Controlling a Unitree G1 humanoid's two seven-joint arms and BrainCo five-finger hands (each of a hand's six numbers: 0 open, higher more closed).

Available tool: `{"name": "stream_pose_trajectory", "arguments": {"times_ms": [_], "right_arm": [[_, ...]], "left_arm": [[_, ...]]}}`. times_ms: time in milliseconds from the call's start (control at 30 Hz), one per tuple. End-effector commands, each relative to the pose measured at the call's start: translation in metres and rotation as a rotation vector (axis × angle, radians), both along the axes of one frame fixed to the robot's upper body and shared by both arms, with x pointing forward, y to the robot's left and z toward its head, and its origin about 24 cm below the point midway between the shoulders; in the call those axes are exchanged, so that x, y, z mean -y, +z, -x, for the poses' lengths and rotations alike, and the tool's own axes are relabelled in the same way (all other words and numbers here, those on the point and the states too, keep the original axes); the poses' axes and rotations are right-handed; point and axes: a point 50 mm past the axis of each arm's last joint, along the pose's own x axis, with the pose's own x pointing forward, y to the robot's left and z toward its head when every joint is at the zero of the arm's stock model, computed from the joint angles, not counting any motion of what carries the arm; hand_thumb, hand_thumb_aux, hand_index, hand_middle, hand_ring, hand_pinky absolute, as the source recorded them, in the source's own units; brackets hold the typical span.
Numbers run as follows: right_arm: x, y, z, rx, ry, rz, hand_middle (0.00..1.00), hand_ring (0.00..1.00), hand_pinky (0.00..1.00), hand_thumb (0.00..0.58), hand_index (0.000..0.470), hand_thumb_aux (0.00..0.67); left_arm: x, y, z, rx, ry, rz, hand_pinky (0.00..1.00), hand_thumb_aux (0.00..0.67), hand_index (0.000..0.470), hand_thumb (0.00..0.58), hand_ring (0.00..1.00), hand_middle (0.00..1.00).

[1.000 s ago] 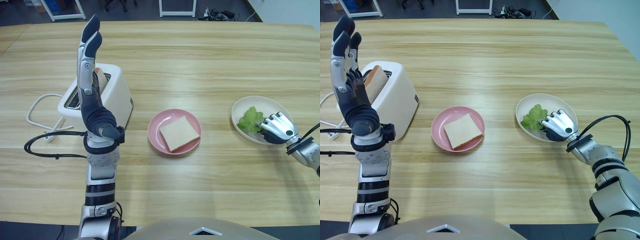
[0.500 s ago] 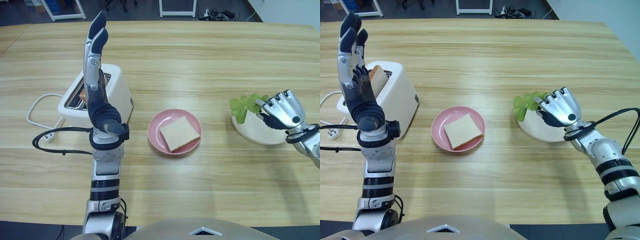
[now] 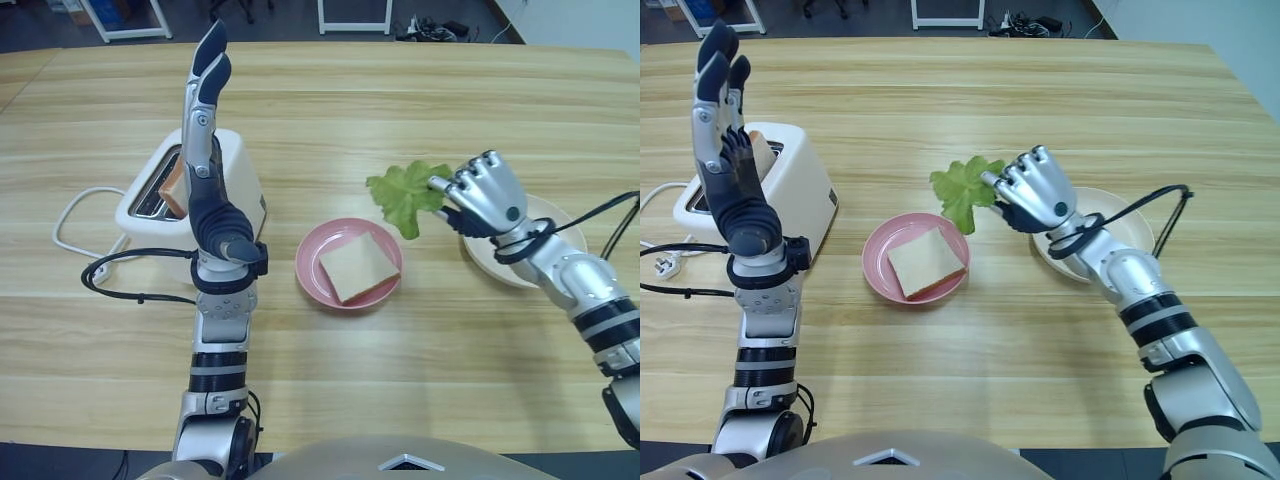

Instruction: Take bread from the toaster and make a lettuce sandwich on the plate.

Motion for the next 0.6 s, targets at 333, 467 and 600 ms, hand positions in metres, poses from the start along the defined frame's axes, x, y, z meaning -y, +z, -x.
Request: {"name": "stream_pose_trajectory", "arguments": {"times_ms": [333, 467, 600], "right_arm": [[-0.02, -0.086, 0.027, -0.315, 0.104, 0.184, 1.0, 1.0, 1.0, 0.58, 0.47, 0.67], [-0.035, -0.095, 0.036, -0.332, 0.163, 0.205, 1.0, 1.0, 1.0, 0.58, 0.47, 0.67], [-0.044, -0.093, 0.039, -0.312, 0.181, 0.194, 1.0, 1.0, 1.0, 0.58, 0.47, 0.67]], "left_arm": [[-0.002, -0.001, 0.004, -0.014, 0.006, -0.013, 0.0, 0.0, 0.0, 0.0, 0.0, 0.0], [-0.004, 0.0, 0.004, -0.019, 0.005, -0.017, 0.0, 0.0, 0.0, 0.0, 0.0, 0.0], [-0.005, 0.0, 0.004, -0.023, 0.004, -0.022, 0.0, 0.0, 0.0, 0.0, 0.0, 0.0]]}}
